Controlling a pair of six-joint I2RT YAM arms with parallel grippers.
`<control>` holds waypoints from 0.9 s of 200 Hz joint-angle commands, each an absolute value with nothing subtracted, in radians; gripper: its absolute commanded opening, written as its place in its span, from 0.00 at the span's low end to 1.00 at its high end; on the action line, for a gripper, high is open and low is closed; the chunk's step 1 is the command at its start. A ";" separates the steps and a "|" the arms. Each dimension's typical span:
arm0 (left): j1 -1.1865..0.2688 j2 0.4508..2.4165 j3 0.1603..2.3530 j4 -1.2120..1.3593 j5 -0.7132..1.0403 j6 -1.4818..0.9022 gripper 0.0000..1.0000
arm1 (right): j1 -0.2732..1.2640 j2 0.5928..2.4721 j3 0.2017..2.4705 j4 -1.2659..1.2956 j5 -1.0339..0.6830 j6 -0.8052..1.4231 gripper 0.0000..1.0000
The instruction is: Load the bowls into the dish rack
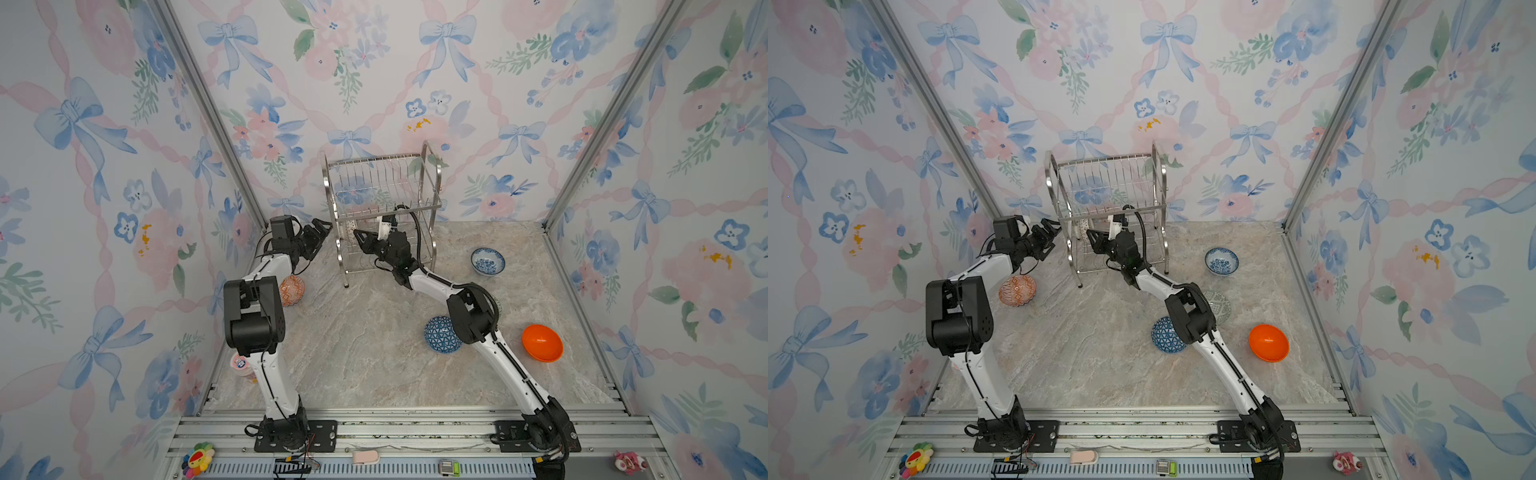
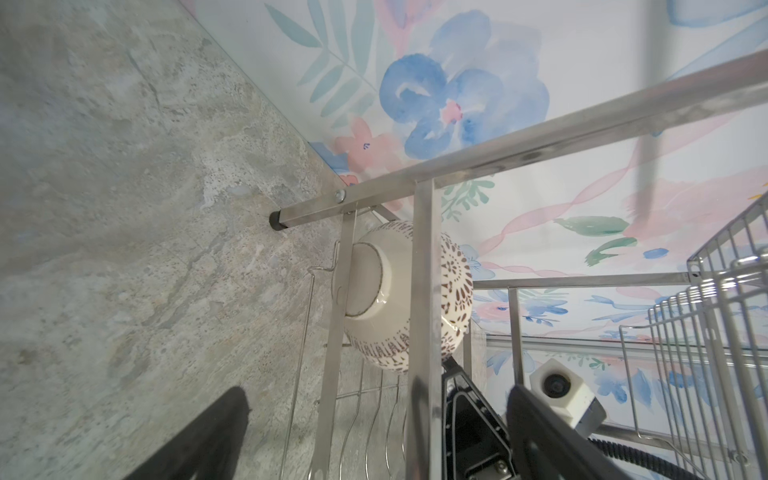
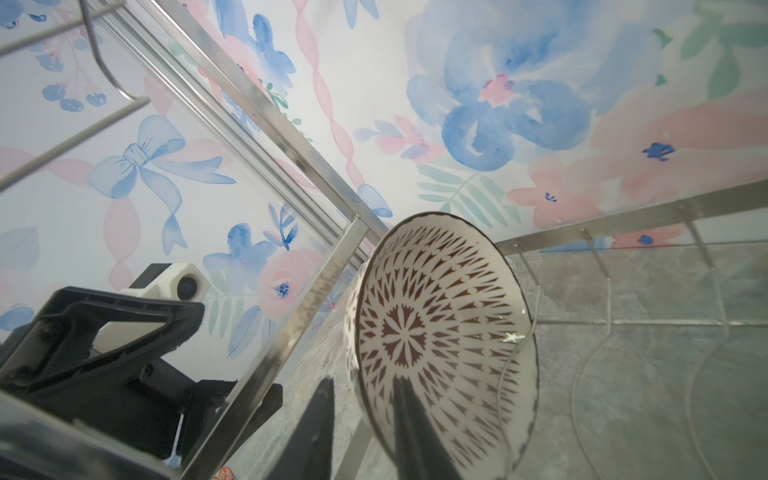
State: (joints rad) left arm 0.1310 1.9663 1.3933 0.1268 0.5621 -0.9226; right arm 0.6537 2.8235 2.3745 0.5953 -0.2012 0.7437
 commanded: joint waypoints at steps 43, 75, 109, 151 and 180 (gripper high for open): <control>0.140 1.896 1.365 0.092 0.554 -0.879 0.98 | 0.655 2.790 2.390 0.641 -0.222 0.781 0.22; 0.146 1.865 1.332 0.088 0.552 -0.874 0.98 | 0.655 2.730 2.281 0.709 -0.226 0.798 0.23; 0.151 1.830 1.284 0.089 0.558 -0.877 0.98 | 0.654 2.619 2.105 0.789 -0.208 0.782 0.26; 0.152 1.779 1.230 0.089 0.566 -0.877 0.98 | 0.652 2.494 1.930 0.855 -0.195 0.764 0.31; 0.150 1.742 1.193 0.094 0.575 -0.887 0.98 | 0.658 2.409 1.823 0.874 -0.190 0.745 0.35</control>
State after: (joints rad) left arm 0.1459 1.7931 1.2240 0.0994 0.5591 -0.8974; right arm 0.6548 2.5233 1.8862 0.7704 -0.2081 0.7818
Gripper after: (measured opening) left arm 0.979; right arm 0.345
